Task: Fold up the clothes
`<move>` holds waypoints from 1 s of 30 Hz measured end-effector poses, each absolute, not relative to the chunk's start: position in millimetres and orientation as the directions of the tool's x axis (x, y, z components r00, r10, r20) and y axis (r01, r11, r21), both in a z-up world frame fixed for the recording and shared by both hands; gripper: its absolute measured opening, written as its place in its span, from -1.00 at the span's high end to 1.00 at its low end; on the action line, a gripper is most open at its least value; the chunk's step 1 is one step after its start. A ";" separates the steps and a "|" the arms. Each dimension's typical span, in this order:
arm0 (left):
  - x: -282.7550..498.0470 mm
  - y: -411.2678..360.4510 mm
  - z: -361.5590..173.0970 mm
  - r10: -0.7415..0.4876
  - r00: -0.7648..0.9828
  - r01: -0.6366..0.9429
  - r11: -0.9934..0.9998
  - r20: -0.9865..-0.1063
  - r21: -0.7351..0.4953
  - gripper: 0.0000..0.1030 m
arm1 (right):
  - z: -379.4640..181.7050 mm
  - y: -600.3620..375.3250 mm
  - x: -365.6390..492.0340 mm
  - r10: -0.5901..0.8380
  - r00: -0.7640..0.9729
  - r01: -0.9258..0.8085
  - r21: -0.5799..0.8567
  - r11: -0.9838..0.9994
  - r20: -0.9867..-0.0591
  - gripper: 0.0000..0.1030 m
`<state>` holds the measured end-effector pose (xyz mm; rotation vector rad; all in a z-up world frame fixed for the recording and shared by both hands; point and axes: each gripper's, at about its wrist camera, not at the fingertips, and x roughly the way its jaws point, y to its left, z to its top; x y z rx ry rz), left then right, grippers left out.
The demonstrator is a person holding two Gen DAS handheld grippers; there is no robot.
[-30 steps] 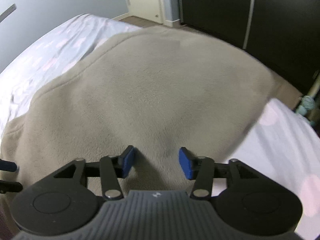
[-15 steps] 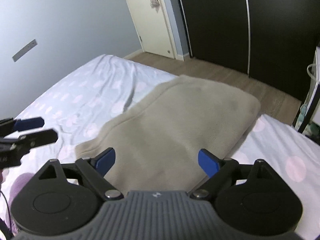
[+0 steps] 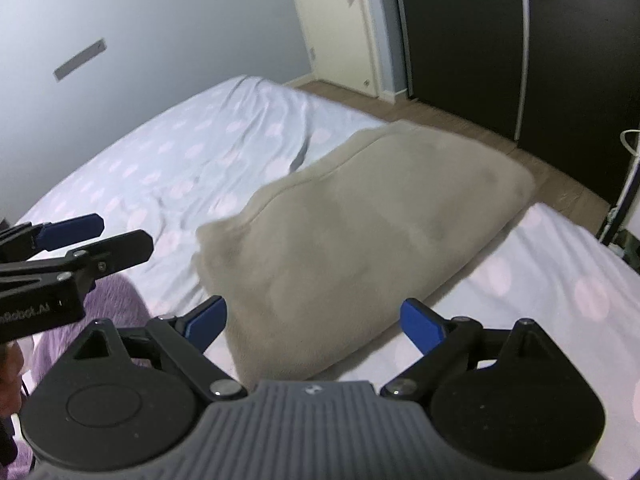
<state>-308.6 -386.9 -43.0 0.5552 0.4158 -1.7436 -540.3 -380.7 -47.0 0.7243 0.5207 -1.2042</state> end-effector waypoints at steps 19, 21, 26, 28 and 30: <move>-296.7 -382.3 -62.2 -0.773 -0.179 0.982 -0.180 -0.608 -0.061 -0.42 | -60.1 -373.1 -518.5 -0.635 0.292 0.955 0.178 0.238 -0.716 -0.84; -296.7 -382.9 -62.4 -0.772 -0.177 0.982 -0.177 -0.611 -0.060 -0.42 | -60.3 -373.3 -518.1 -0.634 0.290 0.956 0.182 0.232 -0.717 -0.84; -298.1 -383.4 -61.2 -0.772 -0.175 0.983 -0.177 -0.612 -0.057 -0.42 | -59.4 -374.1 -520.5 -0.637 0.297 0.954 0.192 0.230 -0.712 -0.84; -298.3 -383.2 -61.2 -0.771 -0.175 0.982 -0.178 -0.612 -0.057 -0.42 | -59.2 -374.3 -520.9 -0.639 0.296 0.954 0.191 0.231 -0.710 -0.84; -298.1 -382.9 -61.2 -0.772 -0.173 0.983 -0.176 -0.612 -0.056 -0.42 | -59.6 -374.3 -519.7 -0.641 0.294 0.955 0.184 0.235 -0.709 -0.84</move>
